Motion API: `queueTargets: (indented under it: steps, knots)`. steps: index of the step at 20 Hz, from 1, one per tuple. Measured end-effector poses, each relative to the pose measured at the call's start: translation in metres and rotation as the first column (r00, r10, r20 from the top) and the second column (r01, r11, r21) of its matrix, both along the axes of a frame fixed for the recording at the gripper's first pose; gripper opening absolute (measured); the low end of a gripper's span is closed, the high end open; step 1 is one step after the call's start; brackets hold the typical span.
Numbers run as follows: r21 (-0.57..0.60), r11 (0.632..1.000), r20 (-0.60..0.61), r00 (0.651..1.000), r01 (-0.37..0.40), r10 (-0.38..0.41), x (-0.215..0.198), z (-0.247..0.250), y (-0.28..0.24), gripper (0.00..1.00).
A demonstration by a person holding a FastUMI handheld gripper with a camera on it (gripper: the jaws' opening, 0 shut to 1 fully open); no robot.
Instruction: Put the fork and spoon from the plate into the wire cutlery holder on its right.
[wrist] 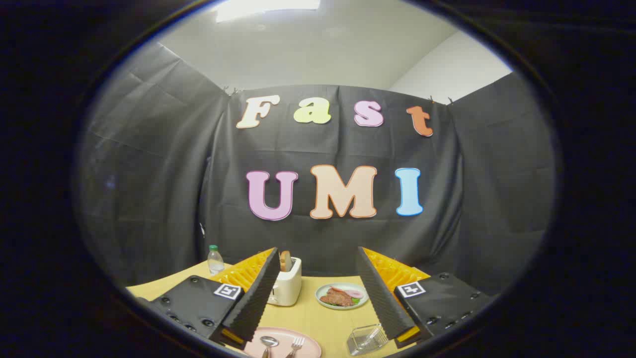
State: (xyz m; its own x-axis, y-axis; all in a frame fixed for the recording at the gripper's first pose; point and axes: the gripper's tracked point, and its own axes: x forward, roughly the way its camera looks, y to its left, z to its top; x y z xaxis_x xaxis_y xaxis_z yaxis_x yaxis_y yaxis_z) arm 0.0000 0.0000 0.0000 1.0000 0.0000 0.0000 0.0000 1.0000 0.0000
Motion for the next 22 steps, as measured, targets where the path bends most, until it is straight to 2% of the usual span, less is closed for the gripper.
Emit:
queueTargets:
  steps: [16, 22]
  knots:
    - [-0.006, 0.998, -0.031, 0.997, -0.065, 0.065, 0.003, -0.014, 0.018, 0.97]
    - [-0.002, 0.997, -0.096, 0.993, -0.072, 0.071, 0.004, -0.041, 0.022, 0.97]
